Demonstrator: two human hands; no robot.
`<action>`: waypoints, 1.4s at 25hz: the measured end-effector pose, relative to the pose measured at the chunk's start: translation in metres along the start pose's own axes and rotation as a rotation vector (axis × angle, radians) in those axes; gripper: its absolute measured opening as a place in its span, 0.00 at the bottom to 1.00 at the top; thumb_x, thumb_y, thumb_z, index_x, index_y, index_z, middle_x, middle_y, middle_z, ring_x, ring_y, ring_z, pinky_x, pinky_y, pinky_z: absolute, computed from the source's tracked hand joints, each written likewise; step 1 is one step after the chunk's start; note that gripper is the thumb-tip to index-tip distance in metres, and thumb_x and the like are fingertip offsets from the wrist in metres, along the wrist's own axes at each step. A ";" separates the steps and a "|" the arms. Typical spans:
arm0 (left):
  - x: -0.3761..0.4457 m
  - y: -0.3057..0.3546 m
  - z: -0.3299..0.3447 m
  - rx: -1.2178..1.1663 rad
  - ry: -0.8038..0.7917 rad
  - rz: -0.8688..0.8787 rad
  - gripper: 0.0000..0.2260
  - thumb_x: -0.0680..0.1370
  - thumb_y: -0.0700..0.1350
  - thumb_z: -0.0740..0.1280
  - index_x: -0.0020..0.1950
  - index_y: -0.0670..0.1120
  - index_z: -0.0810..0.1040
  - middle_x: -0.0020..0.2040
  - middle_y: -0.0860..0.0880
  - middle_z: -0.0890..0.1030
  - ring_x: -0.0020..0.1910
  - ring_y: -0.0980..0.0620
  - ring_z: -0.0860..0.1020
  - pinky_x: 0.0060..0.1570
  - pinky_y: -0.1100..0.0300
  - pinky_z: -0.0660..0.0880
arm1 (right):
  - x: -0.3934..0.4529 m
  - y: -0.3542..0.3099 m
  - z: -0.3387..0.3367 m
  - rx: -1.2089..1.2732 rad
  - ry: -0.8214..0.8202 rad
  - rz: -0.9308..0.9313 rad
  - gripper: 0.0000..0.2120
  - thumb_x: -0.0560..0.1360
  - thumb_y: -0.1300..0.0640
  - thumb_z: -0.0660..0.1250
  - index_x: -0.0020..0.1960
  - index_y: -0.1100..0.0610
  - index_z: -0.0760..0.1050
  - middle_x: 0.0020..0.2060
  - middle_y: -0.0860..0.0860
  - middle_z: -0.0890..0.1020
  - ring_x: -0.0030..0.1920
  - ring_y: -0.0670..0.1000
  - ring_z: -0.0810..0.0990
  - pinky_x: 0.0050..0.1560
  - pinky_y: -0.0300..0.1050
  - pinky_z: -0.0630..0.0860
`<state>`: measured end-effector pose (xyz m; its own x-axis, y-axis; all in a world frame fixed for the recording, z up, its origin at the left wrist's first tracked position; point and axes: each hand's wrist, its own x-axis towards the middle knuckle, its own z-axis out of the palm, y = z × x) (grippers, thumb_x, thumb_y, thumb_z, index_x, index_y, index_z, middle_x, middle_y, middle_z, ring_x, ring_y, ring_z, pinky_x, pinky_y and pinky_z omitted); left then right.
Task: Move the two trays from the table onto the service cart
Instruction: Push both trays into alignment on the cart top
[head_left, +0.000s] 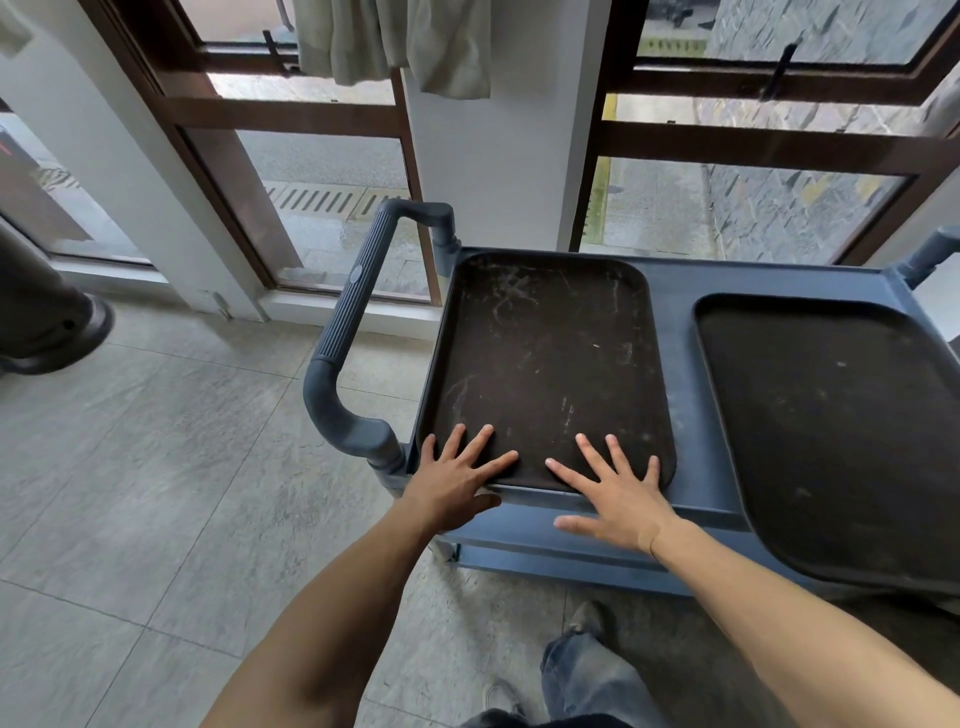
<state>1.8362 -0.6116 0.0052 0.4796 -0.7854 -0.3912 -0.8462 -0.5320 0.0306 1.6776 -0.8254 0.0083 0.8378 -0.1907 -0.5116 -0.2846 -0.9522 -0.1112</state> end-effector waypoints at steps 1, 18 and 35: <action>-0.001 0.000 0.000 -0.007 -0.004 -0.003 0.31 0.79 0.66 0.55 0.78 0.68 0.42 0.82 0.50 0.40 0.80 0.40 0.41 0.73 0.32 0.45 | -0.002 -0.001 -0.001 0.010 -0.007 0.003 0.38 0.70 0.22 0.51 0.72 0.25 0.34 0.79 0.46 0.33 0.77 0.61 0.31 0.67 0.79 0.42; -0.027 0.014 -0.032 -0.129 0.188 -0.087 0.37 0.73 0.76 0.48 0.79 0.65 0.46 0.82 0.51 0.44 0.80 0.46 0.41 0.74 0.37 0.42 | -0.060 0.018 -0.035 -0.028 0.262 0.055 0.37 0.71 0.23 0.40 0.77 0.34 0.40 0.81 0.50 0.43 0.79 0.56 0.36 0.75 0.66 0.41; 0.010 0.135 -0.078 -0.144 0.294 -0.054 0.39 0.72 0.77 0.47 0.80 0.63 0.47 0.82 0.51 0.44 0.80 0.45 0.43 0.75 0.37 0.44 | -0.128 0.154 -0.050 -0.056 0.381 0.175 0.37 0.71 0.25 0.38 0.78 0.34 0.39 0.80 0.49 0.41 0.78 0.57 0.34 0.75 0.67 0.39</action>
<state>1.7446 -0.7158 0.0775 0.5867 -0.8017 -0.1145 -0.7866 -0.5978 0.1547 1.5502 -0.9591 0.0989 0.8944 -0.4153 -0.1662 -0.4210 -0.9070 0.0008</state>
